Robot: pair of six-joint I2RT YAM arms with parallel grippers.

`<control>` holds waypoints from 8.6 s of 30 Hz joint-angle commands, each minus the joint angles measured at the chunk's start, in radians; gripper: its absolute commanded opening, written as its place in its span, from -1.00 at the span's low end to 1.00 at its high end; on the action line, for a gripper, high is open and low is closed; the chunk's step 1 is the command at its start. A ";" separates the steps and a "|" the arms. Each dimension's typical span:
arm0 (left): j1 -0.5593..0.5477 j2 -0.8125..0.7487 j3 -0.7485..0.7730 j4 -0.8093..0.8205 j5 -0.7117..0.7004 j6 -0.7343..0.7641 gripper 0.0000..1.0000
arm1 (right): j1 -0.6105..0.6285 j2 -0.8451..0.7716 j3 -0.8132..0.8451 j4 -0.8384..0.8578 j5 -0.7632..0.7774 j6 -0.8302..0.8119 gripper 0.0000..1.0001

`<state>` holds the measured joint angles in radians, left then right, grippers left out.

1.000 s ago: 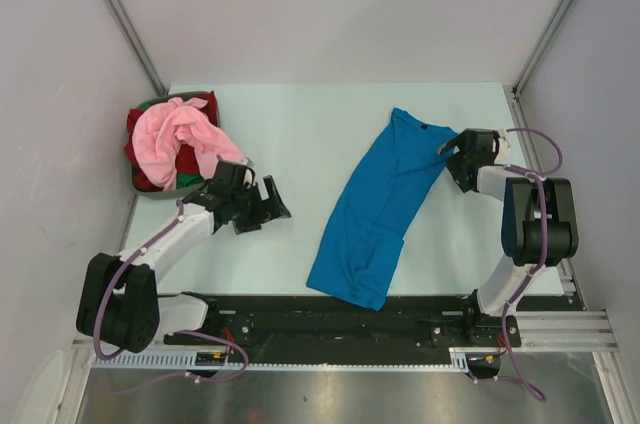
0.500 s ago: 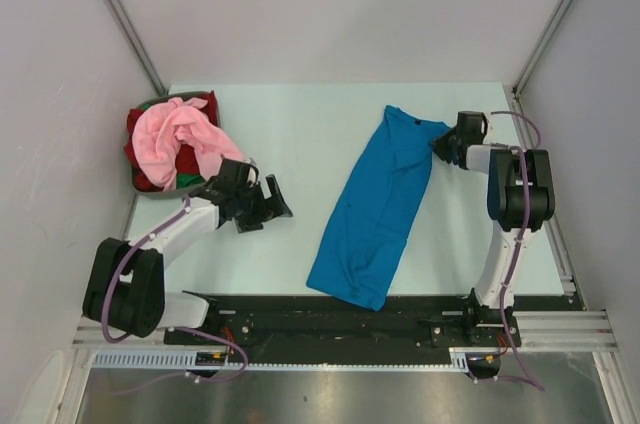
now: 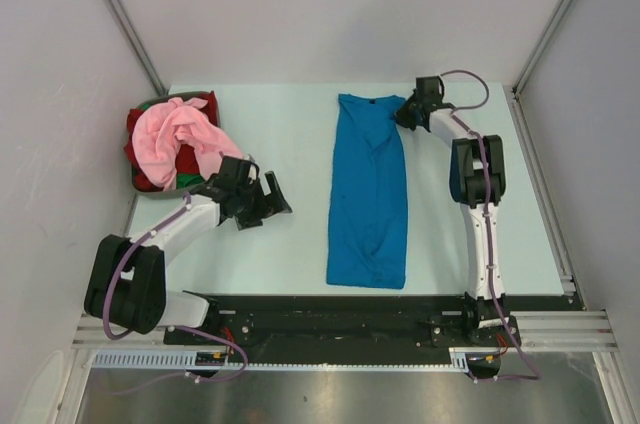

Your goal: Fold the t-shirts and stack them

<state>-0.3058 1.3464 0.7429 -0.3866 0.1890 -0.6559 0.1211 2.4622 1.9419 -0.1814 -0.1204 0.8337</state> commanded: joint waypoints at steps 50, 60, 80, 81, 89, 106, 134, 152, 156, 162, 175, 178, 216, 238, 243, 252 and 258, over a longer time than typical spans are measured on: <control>-0.007 0.022 0.009 0.060 -0.010 -0.022 0.96 | 0.477 0.044 0.296 -0.328 0.811 -1.018 0.15; -0.007 0.031 0.006 0.064 -0.008 -0.019 0.96 | 0.468 0.069 0.304 -0.339 0.795 -0.998 0.04; -0.007 0.036 0.013 0.058 -0.013 -0.016 0.96 | 0.471 0.101 0.318 -0.359 0.775 -0.984 -0.53; -0.007 0.036 0.012 0.058 -0.014 -0.014 0.96 | 0.471 0.106 0.321 -0.363 0.775 -0.983 -0.61; -0.007 0.034 0.012 0.054 -0.017 -0.013 0.96 | 0.468 0.101 0.322 -0.356 0.823 -0.953 -1.00; -0.007 0.014 0.003 0.060 -0.019 -0.010 0.96 | 0.309 -0.221 -0.056 -0.391 0.780 -0.435 -0.67; -0.088 -0.003 0.004 0.045 -0.008 0.007 0.96 | 0.342 -0.469 -0.229 -0.279 0.397 -0.371 0.99; -0.548 -0.156 -0.159 0.175 0.012 -0.225 0.72 | 0.543 -1.236 -1.034 -0.354 0.312 -0.147 0.99; -0.602 -0.012 -0.096 0.193 -0.003 -0.218 0.65 | 0.589 -1.364 -1.078 -0.408 0.352 -0.096 0.99; -0.635 0.157 -0.034 0.232 -0.016 -0.209 0.60 | 0.614 -1.464 -1.117 -0.446 0.361 -0.065 0.99; -0.636 0.203 -0.125 0.273 -0.014 -0.217 -0.48 | 0.627 -1.505 -1.135 -0.477 0.373 -0.053 0.99; -0.638 0.191 -0.161 0.291 -0.007 -0.228 -1.00 | 0.629 -1.505 -1.158 -0.471 0.372 -0.025 0.99; -0.639 0.013 -0.313 0.373 -0.006 -0.295 -1.00 | 0.828 -1.675 -1.655 -0.311 0.309 0.435 -0.09; -0.639 -0.240 -0.473 0.376 -0.039 -0.367 -1.00 | 0.842 -1.807 -1.638 -0.492 0.378 0.467 -1.00; -0.639 -0.251 -0.453 0.364 -0.042 -0.353 -1.00 | 0.880 -1.760 -1.611 -0.455 0.387 0.464 -1.00; -0.639 -0.190 -0.315 0.312 -0.043 -0.297 -1.00 | 0.916 -1.668 -1.506 -0.402 0.433 0.421 -1.00; -0.639 -0.161 -0.241 0.286 -0.048 -0.284 -1.00 | 0.911 -1.640 -1.443 -0.388 0.458 0.367 -1.00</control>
<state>-0.9386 1.1778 0.4419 -0.0723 0.1596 -0.9657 1.0328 0.8139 0.4286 -0.5949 0.2752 1.2385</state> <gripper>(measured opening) 0.007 0.017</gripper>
